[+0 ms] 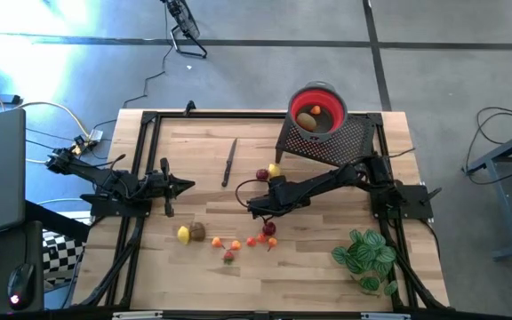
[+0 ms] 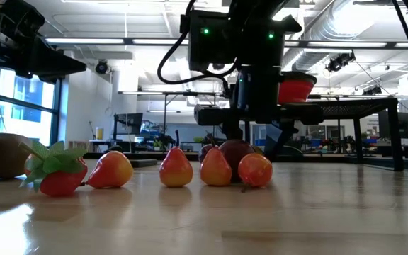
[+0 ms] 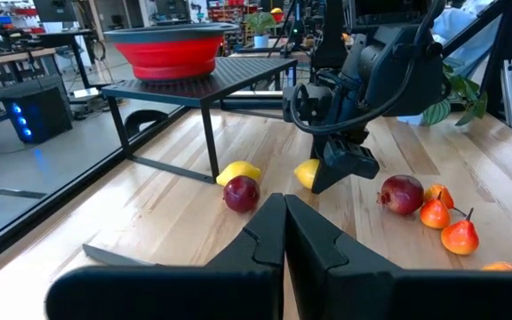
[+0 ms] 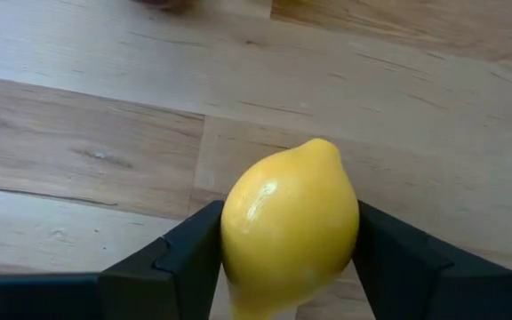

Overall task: Pick & Place Fruit
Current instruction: Put the yellow lemon into the red strainer bowl on the shelf

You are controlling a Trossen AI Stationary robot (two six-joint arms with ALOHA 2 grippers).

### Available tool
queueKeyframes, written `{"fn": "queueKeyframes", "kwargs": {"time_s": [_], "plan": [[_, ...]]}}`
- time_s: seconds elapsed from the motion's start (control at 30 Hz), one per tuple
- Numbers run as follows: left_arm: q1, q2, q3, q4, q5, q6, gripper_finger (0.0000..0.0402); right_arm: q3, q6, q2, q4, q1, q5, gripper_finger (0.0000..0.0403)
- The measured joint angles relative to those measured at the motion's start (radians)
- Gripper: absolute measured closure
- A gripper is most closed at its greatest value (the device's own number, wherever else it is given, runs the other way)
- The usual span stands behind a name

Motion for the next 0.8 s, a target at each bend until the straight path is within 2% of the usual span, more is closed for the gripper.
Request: {"fn": "queueKeyframes", "kwargs": {"time_s": [0.8], "plan": [[0.000,0.000,0.000,0.000,0.000,0.000,0.0402,0.000,-0.011,0.000,0.004,0.000,-0.003,0.0188]]}}
